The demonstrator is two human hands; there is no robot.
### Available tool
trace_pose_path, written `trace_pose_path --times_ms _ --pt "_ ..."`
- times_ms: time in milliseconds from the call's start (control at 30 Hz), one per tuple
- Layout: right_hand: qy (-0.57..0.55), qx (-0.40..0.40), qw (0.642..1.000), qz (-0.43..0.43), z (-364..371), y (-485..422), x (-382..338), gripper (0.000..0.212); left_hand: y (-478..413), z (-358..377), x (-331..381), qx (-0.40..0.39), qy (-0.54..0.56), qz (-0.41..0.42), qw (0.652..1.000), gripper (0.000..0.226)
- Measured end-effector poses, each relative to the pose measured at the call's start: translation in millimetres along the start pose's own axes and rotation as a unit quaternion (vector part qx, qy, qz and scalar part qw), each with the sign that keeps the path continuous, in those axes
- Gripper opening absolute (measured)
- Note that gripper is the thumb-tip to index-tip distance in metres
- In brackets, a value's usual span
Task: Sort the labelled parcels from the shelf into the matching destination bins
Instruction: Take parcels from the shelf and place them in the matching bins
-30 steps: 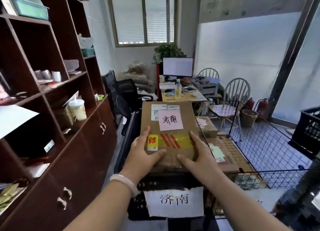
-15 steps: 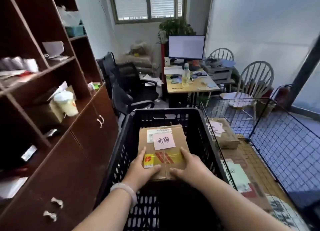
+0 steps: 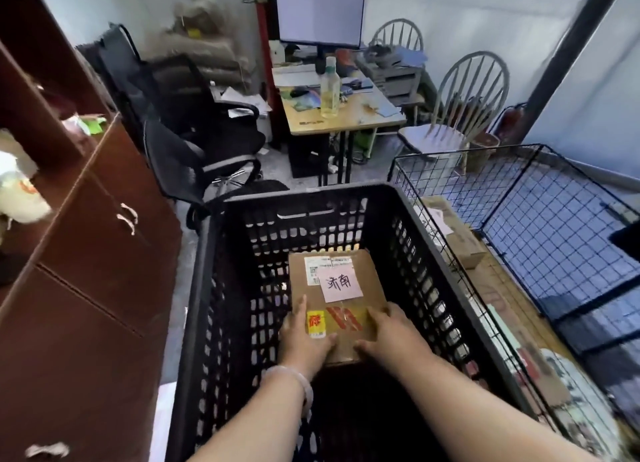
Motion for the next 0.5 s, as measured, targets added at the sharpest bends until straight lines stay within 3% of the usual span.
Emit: trace_pose_path --times_ms 167,333,433,500 --pt "0.064 -0.004 0.997 -0.036 17.5 -1.2 7.2 0.085 -9.2 30.4 -7.8 -0.029 -0.039 -0.016 0.999 0.098" --pt "0.085 0.03 0.993 -0.072 4.8 13.5 1.5 0.088 -10.7 26.4 -0.3 -0.05 -0.166 -0.034 0.984 0.099" --pt "0.087 0.118 0.984 -0.103 -24.2 36.8 -17.0 0.086 -2.1 17.6 29.6 -0.021 -0.255 0.05 0.965 0.091" --pt "0.086 0.189 0.971 -0.116 -51.9 60.5 -26.1 0.083 8.5 17.0 61.6 -0.006 -0.254 0.14 0.957 0.084"
Point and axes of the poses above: each hand's wrist, its own y-axis away from the middle knuckle, its own z-axis out of the palm, x = y × z, the point moved 5 cm from there along -y, towards the middle knuckle
